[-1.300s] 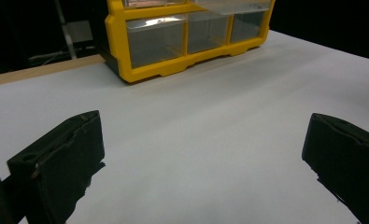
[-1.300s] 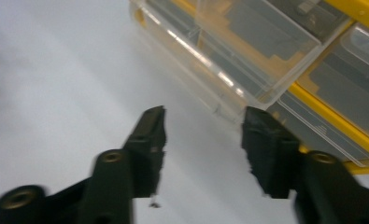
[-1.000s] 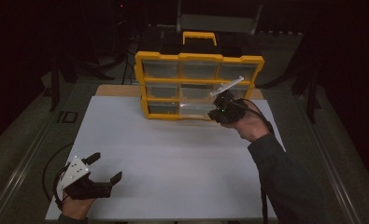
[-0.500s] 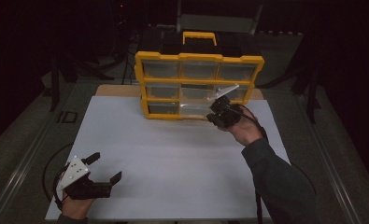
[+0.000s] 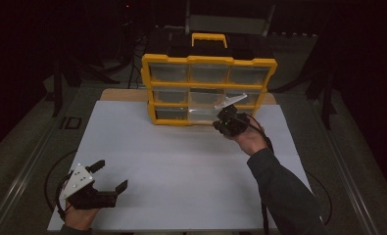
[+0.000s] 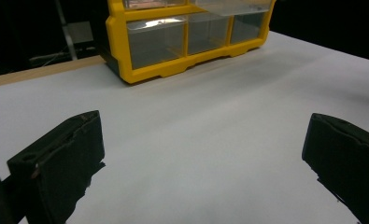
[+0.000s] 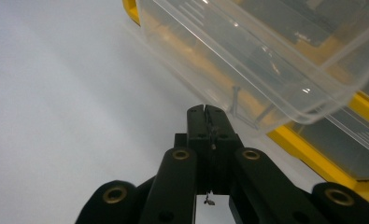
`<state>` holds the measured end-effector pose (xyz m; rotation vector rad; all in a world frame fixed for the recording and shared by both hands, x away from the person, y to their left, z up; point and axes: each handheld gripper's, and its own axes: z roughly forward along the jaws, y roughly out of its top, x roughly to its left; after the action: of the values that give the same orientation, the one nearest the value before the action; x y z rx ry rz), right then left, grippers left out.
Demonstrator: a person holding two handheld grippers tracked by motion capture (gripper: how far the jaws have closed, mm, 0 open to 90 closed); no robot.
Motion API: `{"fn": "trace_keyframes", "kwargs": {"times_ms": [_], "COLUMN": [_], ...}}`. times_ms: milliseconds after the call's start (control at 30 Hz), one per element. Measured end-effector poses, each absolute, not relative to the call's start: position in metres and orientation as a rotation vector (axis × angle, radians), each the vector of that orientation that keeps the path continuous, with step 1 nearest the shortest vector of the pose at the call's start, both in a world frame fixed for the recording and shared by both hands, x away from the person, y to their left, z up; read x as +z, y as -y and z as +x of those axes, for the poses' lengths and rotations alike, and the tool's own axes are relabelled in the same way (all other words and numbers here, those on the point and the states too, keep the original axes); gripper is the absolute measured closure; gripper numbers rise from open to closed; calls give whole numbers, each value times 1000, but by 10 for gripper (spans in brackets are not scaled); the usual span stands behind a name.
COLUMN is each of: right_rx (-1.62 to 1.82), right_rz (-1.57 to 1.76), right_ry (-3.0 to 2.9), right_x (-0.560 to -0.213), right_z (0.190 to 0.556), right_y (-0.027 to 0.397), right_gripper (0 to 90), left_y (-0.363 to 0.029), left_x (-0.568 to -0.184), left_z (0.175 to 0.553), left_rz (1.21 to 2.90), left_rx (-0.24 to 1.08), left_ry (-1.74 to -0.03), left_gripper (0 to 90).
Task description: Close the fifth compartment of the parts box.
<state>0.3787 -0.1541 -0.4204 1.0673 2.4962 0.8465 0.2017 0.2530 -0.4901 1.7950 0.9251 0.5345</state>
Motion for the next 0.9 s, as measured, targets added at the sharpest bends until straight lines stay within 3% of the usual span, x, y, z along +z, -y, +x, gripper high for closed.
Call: {"fn": "trace_keyframes", "kwargs": {"times_ms": [900], "right_rx": [843], "right_rz": [1073], "right_ry": [-2449], "right_x": [-440], "right_z": [389], "right_y": [142], "right_gripper": [896], "left_y": [-253], "left_x": [-490], "left_z": [202], "left_rz": [1792], "left_rx": [535], "left_ry": [-924], "left_gripper": [0]}}
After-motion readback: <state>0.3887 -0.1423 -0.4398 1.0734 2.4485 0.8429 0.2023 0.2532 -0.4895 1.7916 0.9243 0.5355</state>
